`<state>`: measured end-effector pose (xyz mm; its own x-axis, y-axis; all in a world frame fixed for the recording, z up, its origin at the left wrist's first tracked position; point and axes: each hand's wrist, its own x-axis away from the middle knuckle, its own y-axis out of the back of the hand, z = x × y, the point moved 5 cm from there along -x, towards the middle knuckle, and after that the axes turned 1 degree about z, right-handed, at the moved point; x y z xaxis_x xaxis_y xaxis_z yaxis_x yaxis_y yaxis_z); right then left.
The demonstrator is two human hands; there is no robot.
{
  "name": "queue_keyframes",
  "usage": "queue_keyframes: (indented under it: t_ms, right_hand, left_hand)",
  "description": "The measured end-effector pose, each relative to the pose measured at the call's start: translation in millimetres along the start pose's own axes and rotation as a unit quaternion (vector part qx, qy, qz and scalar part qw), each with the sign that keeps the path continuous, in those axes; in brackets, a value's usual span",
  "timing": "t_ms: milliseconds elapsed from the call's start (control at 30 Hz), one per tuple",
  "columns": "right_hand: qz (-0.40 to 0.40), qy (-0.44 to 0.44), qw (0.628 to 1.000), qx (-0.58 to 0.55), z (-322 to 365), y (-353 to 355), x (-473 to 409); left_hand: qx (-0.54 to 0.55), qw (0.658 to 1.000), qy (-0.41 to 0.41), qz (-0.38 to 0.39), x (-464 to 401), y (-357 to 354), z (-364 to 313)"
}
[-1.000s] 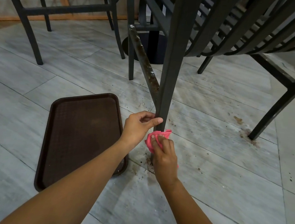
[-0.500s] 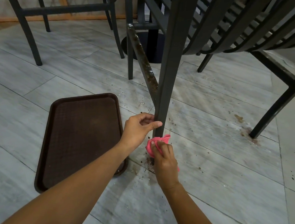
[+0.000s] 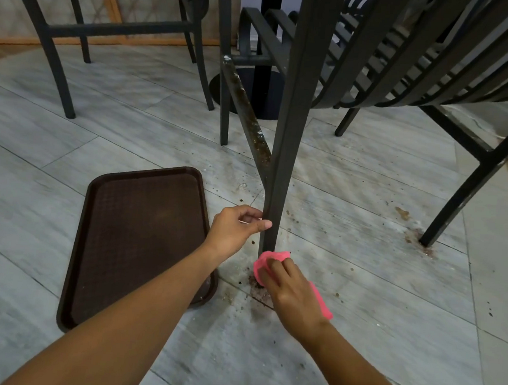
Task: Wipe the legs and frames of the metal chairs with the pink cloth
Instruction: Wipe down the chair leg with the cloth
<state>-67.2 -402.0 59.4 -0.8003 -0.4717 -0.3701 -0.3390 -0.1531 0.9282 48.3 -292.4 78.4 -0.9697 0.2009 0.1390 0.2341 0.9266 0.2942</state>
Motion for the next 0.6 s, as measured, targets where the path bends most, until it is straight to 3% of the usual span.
queue_keyframes:
  t_ms: [167,333,433,600]
  right_hand:
    - [-0.029,0.084,0.990,0.114,6,3,-32]
    - [0.076,0.135,0.957,0.245,1,-18,-40]
    - [0.121,0.150,0.942,0.275,4,-31,-36]
    - [0.121,0.150,0.943,0.271,6,-44,-33]
  left_hand:
    - [0.008,1.000,-0.008,-0.005,-1,-1,-5]
    - [0.012,1.000,-0.015,0.000,-3,0,-4]
    - [0.015,1.000,-0.009,0.005,-6,-1,-1]
    - [0.025,1.000,-0.011,0.004,-5,-2,4]
